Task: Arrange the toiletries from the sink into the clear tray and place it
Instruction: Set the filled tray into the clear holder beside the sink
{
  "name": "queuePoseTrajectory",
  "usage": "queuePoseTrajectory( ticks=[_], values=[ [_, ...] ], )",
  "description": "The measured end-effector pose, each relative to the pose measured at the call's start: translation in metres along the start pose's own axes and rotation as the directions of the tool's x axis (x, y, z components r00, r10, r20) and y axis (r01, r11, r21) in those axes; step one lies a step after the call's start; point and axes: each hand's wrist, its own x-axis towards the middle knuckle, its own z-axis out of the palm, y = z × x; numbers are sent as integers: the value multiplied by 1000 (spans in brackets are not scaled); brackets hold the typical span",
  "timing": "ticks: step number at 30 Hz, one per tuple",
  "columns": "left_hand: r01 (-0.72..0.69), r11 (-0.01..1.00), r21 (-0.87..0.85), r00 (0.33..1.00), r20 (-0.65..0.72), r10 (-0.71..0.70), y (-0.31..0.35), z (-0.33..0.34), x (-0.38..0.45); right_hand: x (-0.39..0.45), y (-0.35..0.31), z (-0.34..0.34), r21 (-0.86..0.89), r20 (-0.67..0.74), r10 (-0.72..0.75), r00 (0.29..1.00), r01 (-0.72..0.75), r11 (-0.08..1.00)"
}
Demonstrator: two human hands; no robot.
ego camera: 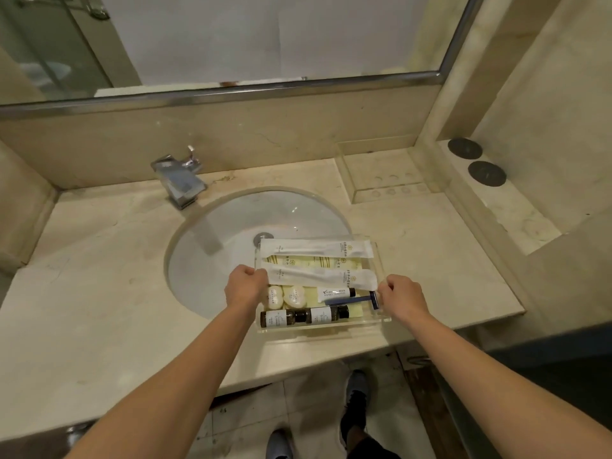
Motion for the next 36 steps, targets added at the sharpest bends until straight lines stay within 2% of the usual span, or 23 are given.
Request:
queuePoseTrajectory(
  ticks=[6, 16, 20, 29, 36],
  values=[
    [19, 995, -95, 992, 125, -7, 38, 57, 8, 48, 30, -33, 70, 7, 53, 999, -54, 996],
    [20, 994, -106, 969, 248, 7, 95, 164, 10, 120, 82, -84, 205, -87, 200, 976, -179, 962],
    [10, 997, -79, 962, 271, 12, 107, 197, 9, 141, 98, -99, 192, -136, 256, 957, -228, 955],
    [97, 993, -66, 951, 301, -73, 115, 233, 15, 165, 117, -111, 170, -152, 292, 944, -266, 949],
    [101, 992, -79, 948, 311, -72, 123, 239, 24, 177, 109, -113, 161, -157, 295, 943, -270, 949]
  ],
)
